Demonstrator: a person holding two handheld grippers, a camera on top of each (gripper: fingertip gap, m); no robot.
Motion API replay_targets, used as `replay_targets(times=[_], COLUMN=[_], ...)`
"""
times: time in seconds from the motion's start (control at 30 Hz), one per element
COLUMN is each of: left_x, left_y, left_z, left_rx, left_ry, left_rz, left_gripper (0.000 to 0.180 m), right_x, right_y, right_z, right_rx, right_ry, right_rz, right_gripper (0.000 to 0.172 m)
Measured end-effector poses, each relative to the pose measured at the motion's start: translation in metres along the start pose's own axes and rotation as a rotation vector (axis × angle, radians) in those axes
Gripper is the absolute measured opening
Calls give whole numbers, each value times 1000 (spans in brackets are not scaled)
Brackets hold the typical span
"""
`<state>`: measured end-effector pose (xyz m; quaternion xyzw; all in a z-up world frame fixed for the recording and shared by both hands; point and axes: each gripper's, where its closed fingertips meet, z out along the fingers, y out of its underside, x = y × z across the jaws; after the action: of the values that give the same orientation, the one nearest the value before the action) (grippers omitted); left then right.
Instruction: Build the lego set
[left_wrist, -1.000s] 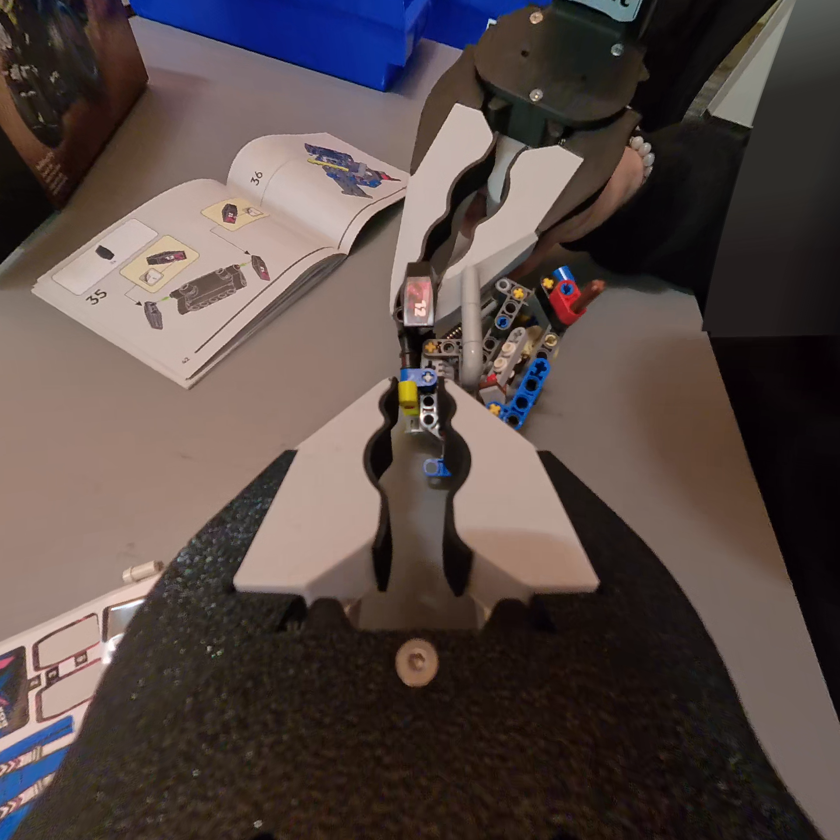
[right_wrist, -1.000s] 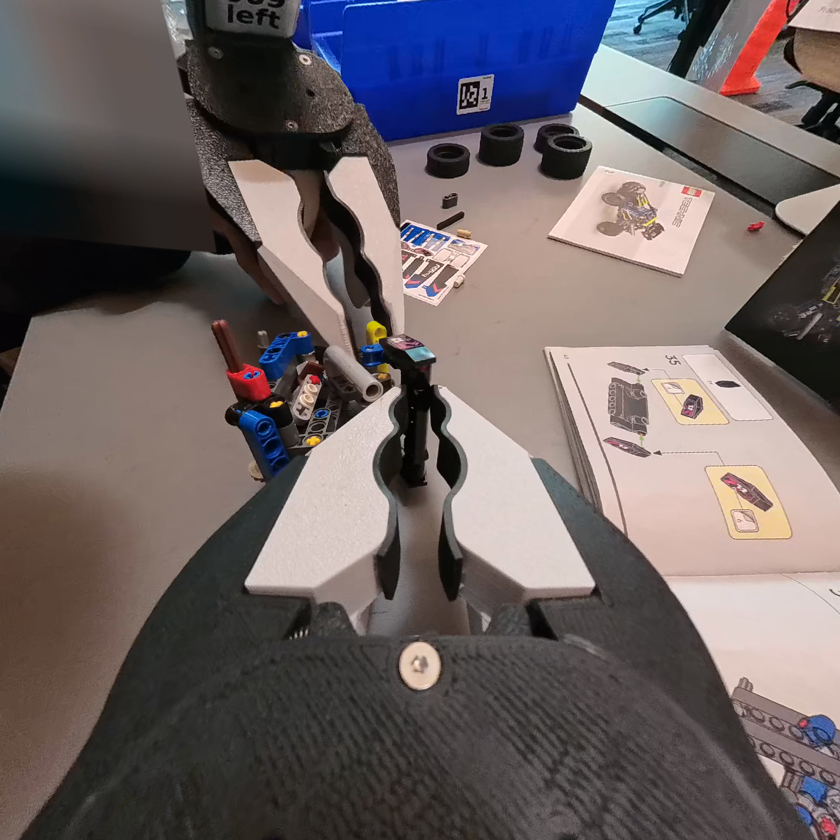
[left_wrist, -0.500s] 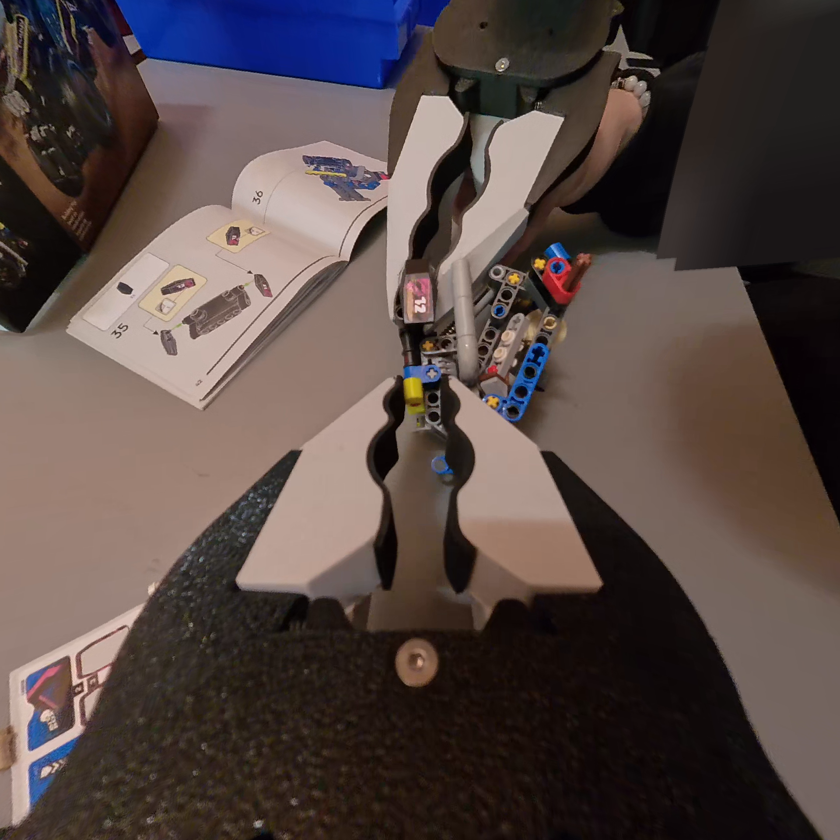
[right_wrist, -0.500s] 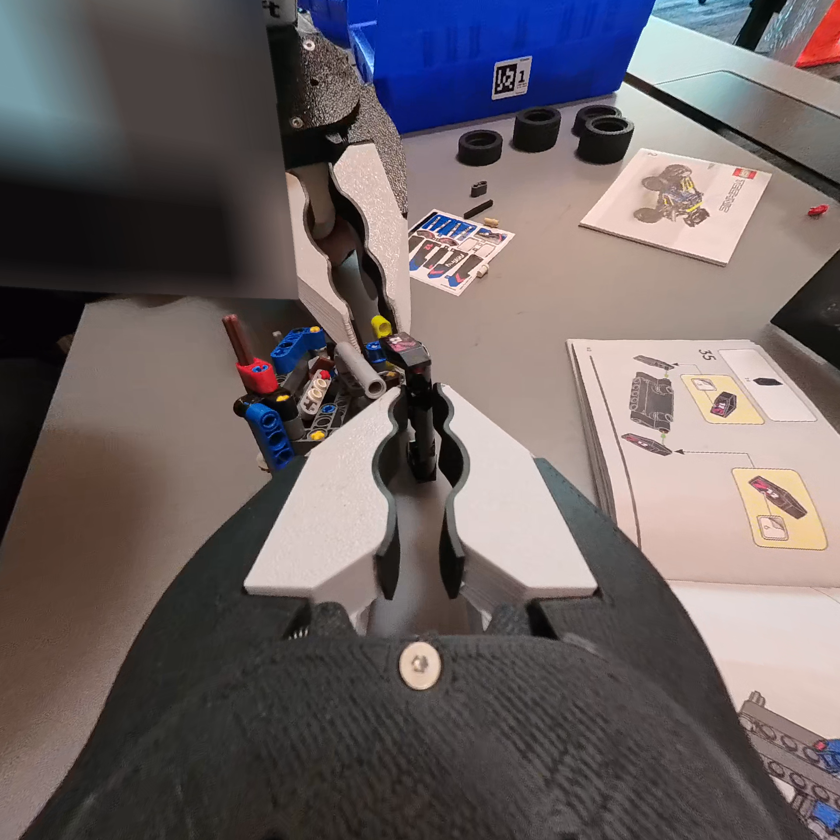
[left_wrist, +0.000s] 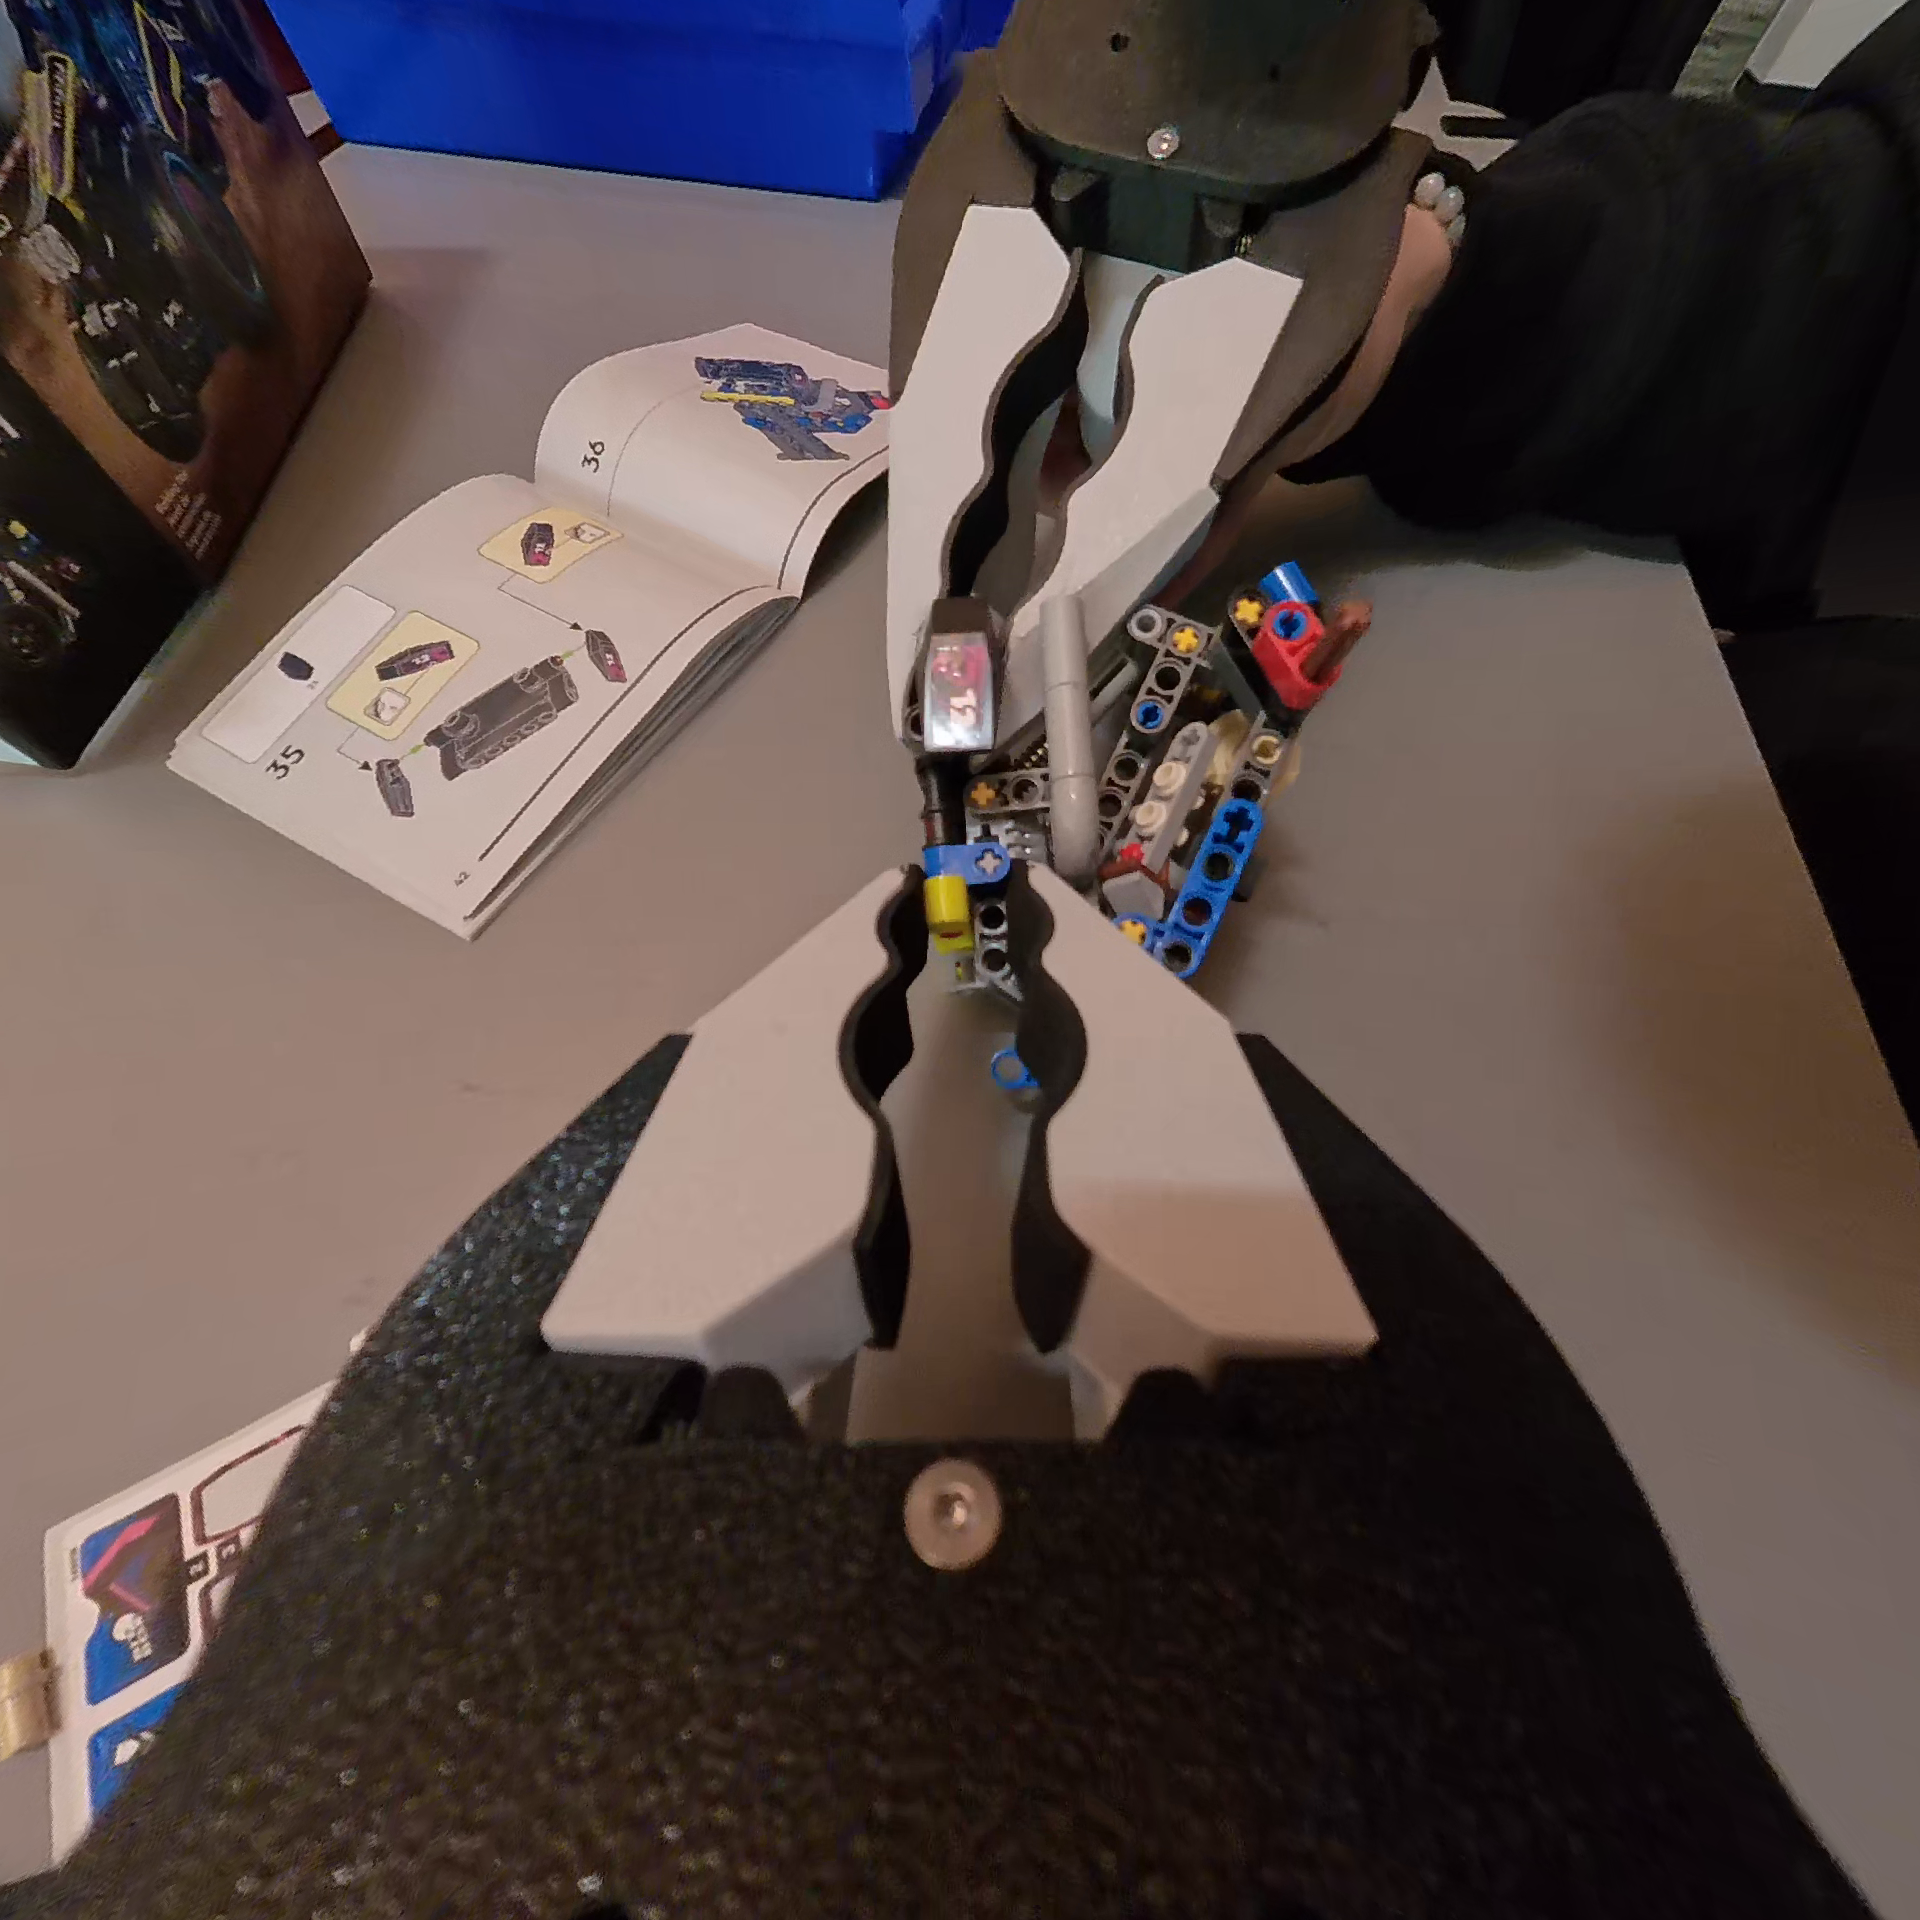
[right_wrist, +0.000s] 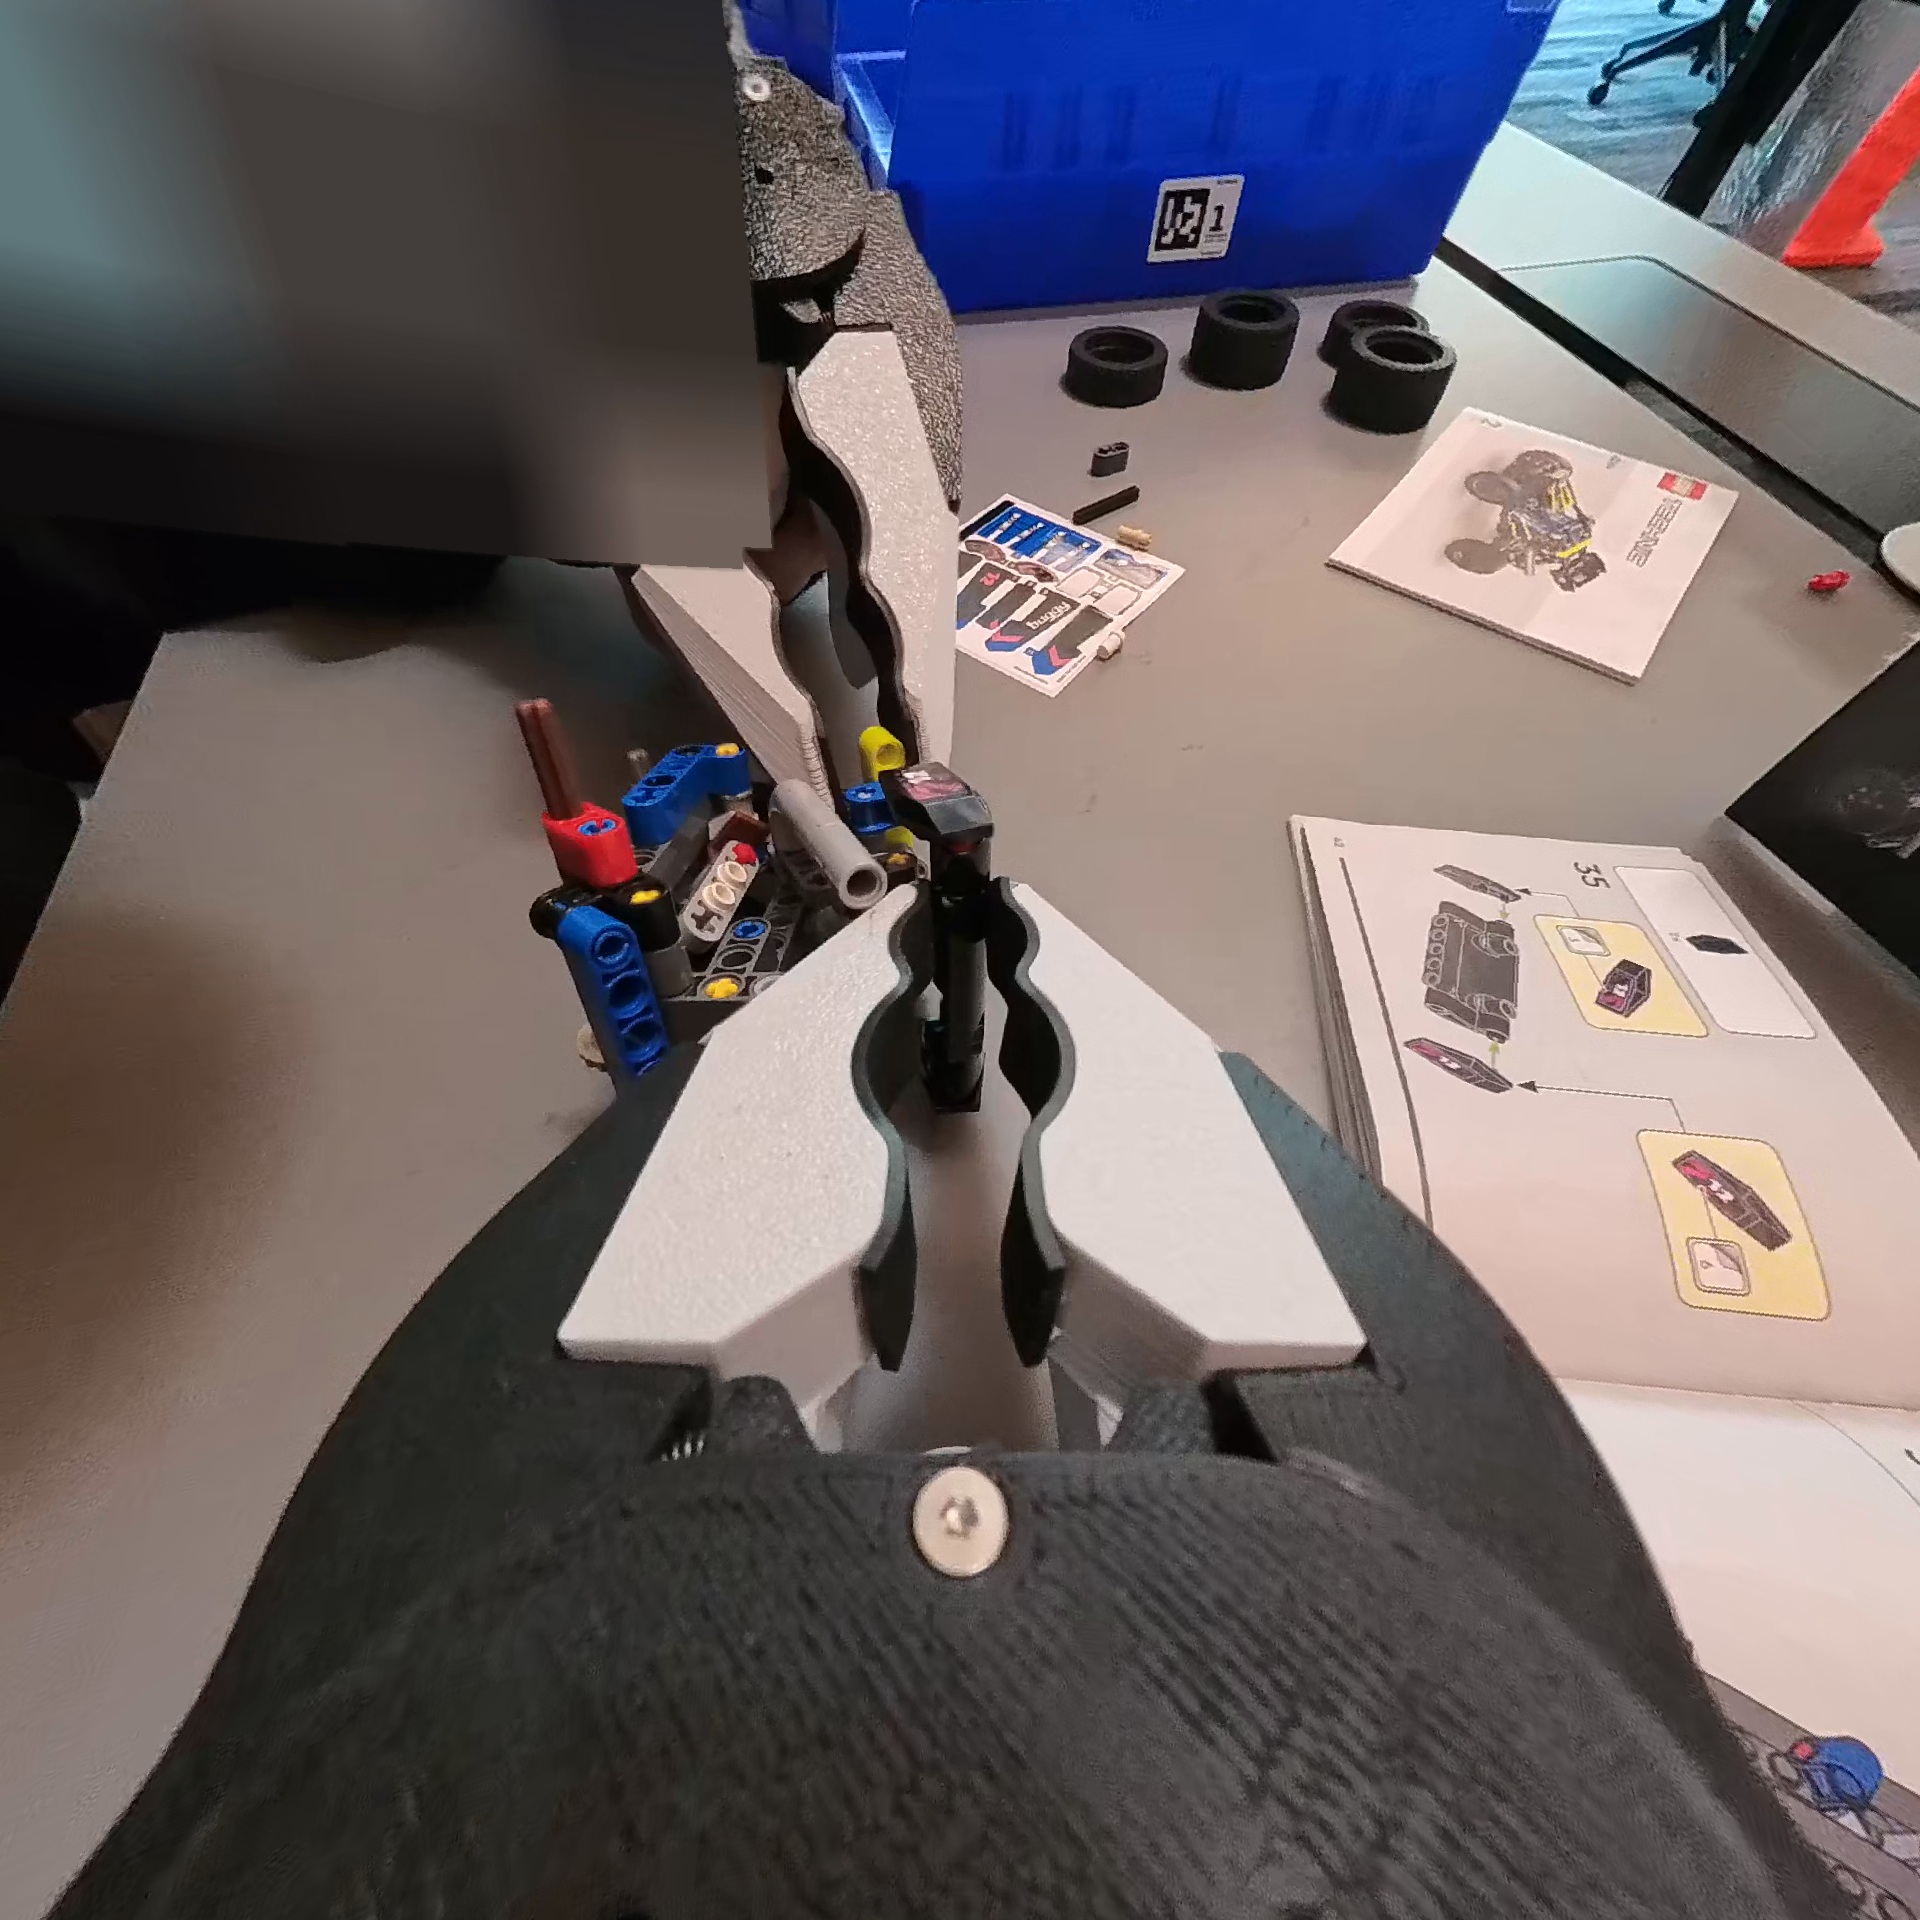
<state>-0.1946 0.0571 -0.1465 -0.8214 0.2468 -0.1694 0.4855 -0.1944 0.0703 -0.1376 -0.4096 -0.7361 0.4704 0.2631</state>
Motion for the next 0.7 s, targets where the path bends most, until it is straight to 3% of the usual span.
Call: replay_targets(times=[0.3, 0.43, 0.7], left_x=[0, 3, 3], left_y=[0, 0, 0], left_z=[0, 2, 2], left_rx=[-2, -1, -4], left_ry=[4, 15, 32], left_rz=[0, -2, -21], left_gripper=[12, 13, 12], right_x=[-1, -2, 1], right_y=[-2, -2, -5], right_z=[1, -3, -2], right_rx=[11, 20, 44], right_ry=[-6, -84, -56], right_rz=[3, 53, -85], right_gripper=[7, 8, 7])
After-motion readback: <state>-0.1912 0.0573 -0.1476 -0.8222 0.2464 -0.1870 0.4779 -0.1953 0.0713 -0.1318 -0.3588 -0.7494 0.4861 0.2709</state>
